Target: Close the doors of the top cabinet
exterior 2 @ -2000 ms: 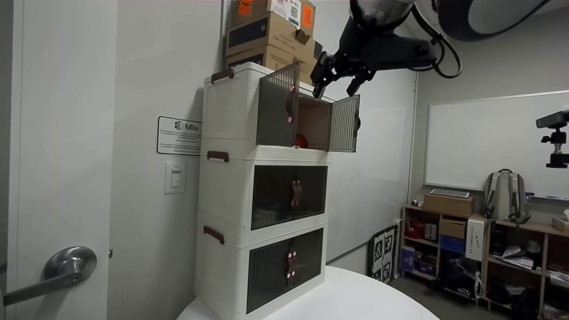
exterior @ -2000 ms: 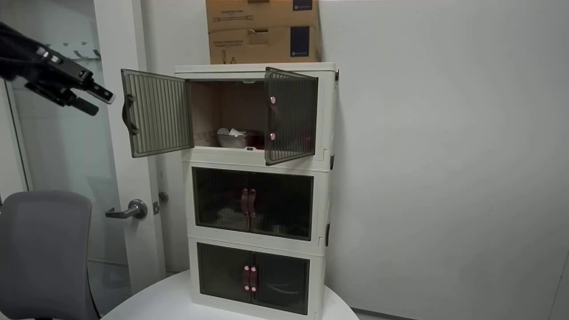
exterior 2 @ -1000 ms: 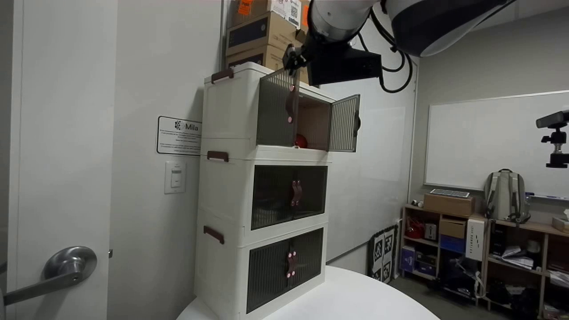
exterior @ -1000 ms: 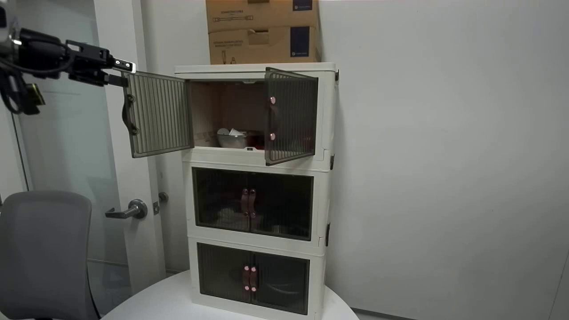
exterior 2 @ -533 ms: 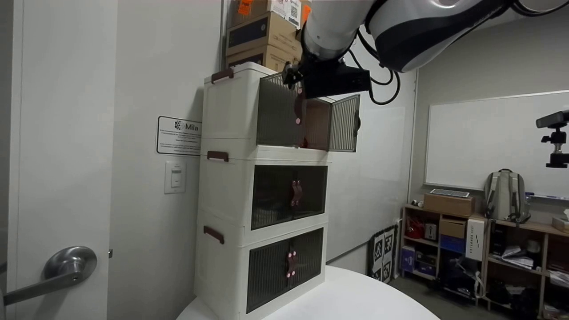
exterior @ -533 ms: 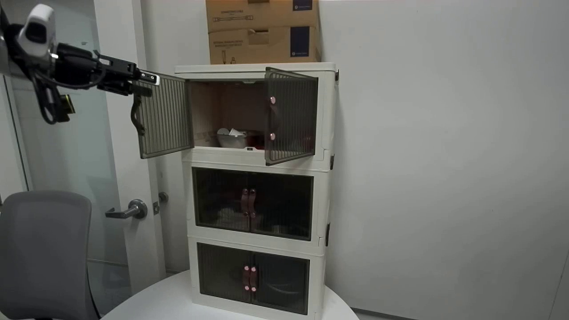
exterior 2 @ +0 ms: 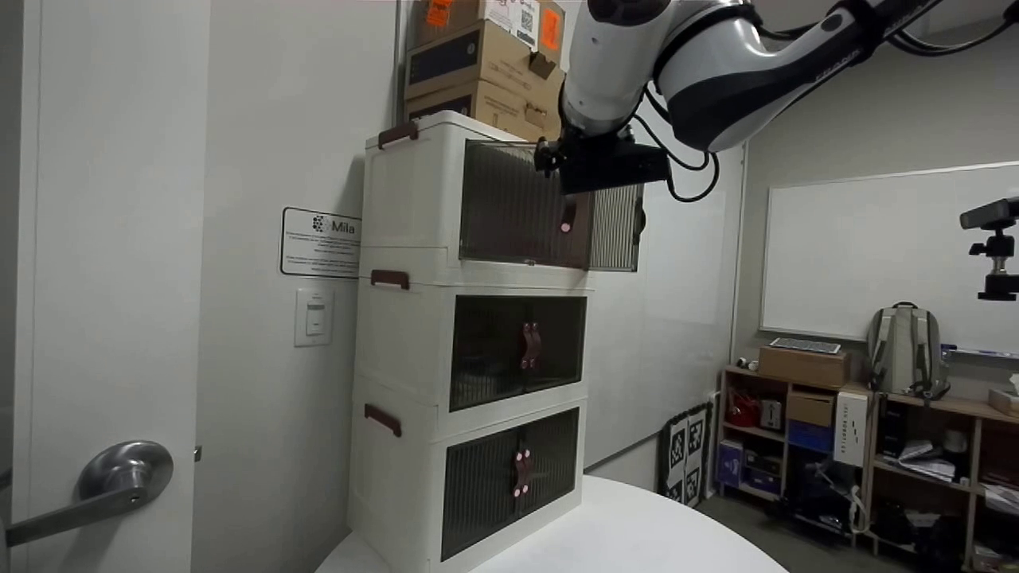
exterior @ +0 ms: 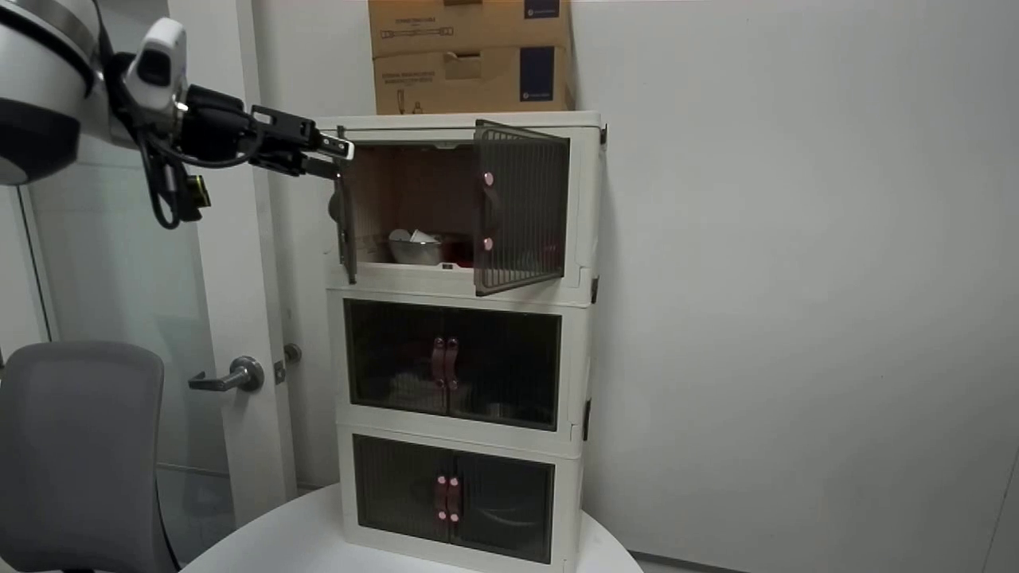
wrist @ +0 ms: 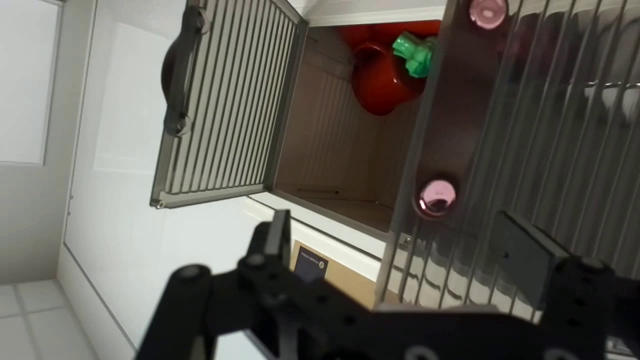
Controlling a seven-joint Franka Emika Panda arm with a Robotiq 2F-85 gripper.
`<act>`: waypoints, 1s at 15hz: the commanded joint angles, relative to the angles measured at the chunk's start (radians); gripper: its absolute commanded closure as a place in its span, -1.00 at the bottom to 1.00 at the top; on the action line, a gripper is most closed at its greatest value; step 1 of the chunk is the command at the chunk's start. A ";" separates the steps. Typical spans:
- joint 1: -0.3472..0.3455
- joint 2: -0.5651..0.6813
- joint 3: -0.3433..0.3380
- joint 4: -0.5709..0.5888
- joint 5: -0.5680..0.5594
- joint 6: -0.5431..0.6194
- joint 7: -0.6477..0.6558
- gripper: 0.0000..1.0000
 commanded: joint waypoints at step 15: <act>-0.123 0.487 -0.145 0.608 0.004 0.611 -0.211 -1.00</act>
